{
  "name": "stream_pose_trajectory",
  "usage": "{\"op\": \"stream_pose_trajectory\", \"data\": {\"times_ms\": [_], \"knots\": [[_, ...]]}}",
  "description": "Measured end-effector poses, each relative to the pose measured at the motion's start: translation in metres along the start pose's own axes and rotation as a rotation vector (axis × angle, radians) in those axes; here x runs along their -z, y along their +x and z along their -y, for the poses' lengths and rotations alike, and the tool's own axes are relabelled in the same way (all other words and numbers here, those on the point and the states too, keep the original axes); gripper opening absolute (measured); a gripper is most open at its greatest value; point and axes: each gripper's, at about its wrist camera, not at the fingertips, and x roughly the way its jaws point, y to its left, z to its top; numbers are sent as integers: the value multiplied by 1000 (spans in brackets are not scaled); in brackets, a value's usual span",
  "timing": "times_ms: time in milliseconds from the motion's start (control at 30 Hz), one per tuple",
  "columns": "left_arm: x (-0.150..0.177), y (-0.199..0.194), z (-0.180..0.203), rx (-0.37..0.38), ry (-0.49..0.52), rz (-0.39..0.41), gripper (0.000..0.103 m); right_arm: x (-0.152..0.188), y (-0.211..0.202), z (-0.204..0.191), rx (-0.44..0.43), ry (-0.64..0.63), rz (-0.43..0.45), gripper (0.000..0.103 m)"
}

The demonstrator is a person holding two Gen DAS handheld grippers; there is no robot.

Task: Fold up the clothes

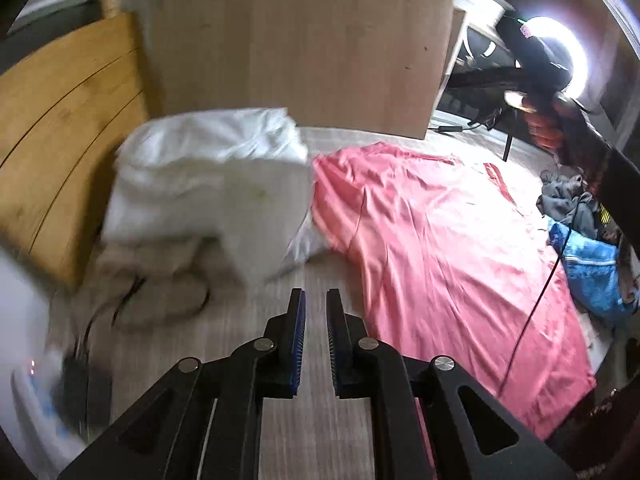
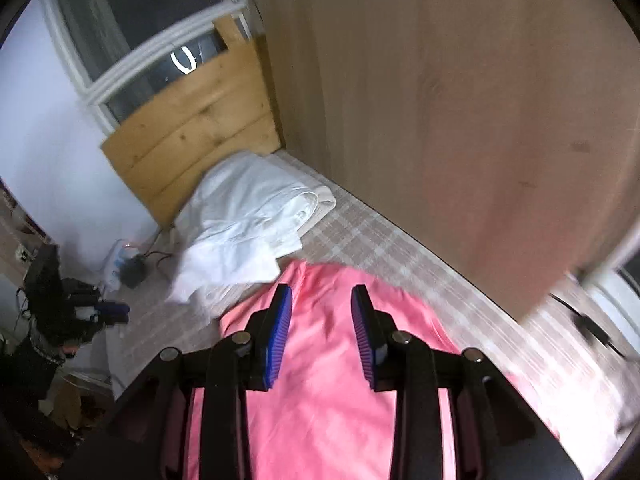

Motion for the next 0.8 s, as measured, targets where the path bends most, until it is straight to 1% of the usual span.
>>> {"op": "stream_pose_trajectory", "data": {"times_ms": [67, 133, 200, 233, 267, 333, 367, 433, 467, 500, 567, 633, 700, 767, 800], "knots": [[22, -19, -7, 6, -63, -11, 10, 14, -27, -3, 26, 13, 2, 30], [45, -36, -5, -21, -110, -25, 10, 23, -51, -7, 49, 13, -8, 30], [76, -54, 4, -38, -158, -40, 11, 32, -64, -16, 62, -4, -30, 30], [94, -63, 10, -41, -182, -48, 13, 35, -64, -20, 72, -13, -38, 30], [112, -72, 17, -44, -207, -57, 18, 39, -62, -24, 87, -14, -48, 30], [148, -84, 37, -60, -241, -85, 22, 44, -63, -29, 91, 5, -66, 30], [166, -89, 46, -66, -253, -98, 22, 47, -62, -30, 86, 17, -73, 30], [196, -88, 64, -70, -255, -124, 23, 52, -56, -35, 76, 38, -86, 30], [209, -86, 71, -75, -256, -135, 26, 53, -52, -38, 80, 42, -99, 30], [218, -79, 75, -82, -257, -149, 29, 55, -45, -43, 88, 40, -116, 31], [226, -65, 74, -72, -273, -162, 30, 60, -30, -53, 127, 26, -150, 31], [234, -51, 72, -62, -287, -175, 31, 62, -14, -63, 191, 18, -173, 32], [237, -35, 63, -52, -294, -191, 31, 61, 8, -67, 207, 70, -203, 33], [240, -24, 56, -38, -289, -197, 31, 58, 31, -71, 196, 125, -220, 33], [240, -21, 54, -24, -272, -197, 31, 55, 45, -75, 218, 129, -227, 33]]}}
